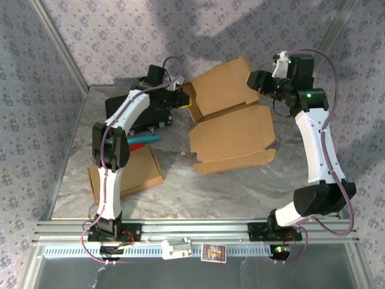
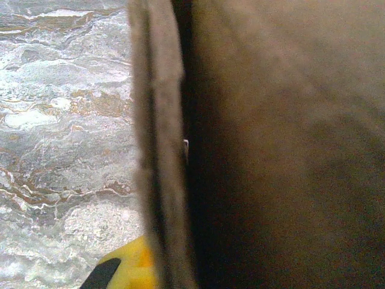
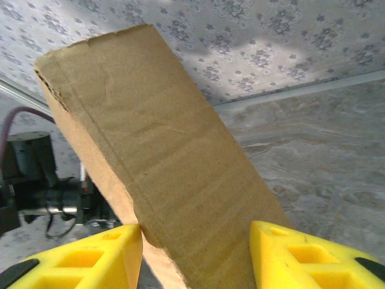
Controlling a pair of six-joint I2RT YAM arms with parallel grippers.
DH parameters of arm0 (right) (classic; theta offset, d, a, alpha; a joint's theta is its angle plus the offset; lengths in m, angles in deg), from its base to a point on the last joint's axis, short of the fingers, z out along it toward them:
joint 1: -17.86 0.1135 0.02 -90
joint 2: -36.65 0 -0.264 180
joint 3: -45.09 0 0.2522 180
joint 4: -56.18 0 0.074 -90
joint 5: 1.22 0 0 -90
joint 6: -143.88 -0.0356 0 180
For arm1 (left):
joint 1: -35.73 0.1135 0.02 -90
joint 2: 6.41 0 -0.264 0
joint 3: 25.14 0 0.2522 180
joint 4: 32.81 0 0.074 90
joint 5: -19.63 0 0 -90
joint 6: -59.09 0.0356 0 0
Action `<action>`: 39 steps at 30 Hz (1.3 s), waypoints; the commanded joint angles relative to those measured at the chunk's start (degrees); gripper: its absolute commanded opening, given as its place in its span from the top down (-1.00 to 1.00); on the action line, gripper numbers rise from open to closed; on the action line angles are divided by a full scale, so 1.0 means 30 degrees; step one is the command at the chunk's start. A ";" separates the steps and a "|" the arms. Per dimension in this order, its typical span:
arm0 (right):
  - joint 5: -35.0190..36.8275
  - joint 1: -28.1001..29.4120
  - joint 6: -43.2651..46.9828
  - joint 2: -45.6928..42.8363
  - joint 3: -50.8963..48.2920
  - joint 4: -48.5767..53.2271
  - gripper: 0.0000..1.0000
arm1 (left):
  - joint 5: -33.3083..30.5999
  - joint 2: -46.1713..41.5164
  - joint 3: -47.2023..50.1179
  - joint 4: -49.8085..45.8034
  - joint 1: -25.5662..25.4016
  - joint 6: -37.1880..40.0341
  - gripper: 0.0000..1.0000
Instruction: Fold the paper box
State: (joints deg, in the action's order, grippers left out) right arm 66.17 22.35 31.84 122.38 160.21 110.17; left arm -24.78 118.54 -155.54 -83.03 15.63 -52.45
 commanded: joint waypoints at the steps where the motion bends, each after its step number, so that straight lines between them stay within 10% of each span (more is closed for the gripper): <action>1: 0.3137 0.0640 0.1771 0.0221 0.1137 0.1856 0.00 | 0.0168 -0.0367 -0.0940 -0.0457 -0.0285 0.0366 1.00; 17: 1.2025 0.3581 0.5611 0.2428 0.3193 0.4279 0.06 | -0.1539 -0.1013 -0.1194 -0.2013 -0.0961 0.0881 1.00; 31: 1.7469 0.4365 0.5711 0.4131 0.3004 0.4689 1.00 | -0.3696 -0.0988 -0.2753 -0.4032 -0.1876 0.0672 1.00; 39: 1.7670 0.3981 0.5462 0.4637 0.2951 0.4602 1.00 | -0.4530 -0.0855 -0.3541 -0.5181 -0.2200 0.0767 1.00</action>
State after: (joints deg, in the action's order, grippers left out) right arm 117.40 34.76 49.63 135.23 168.41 122.63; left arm -39.80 118.52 -163.39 -97.00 9.67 -50.92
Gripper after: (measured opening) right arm 0.051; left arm 0.067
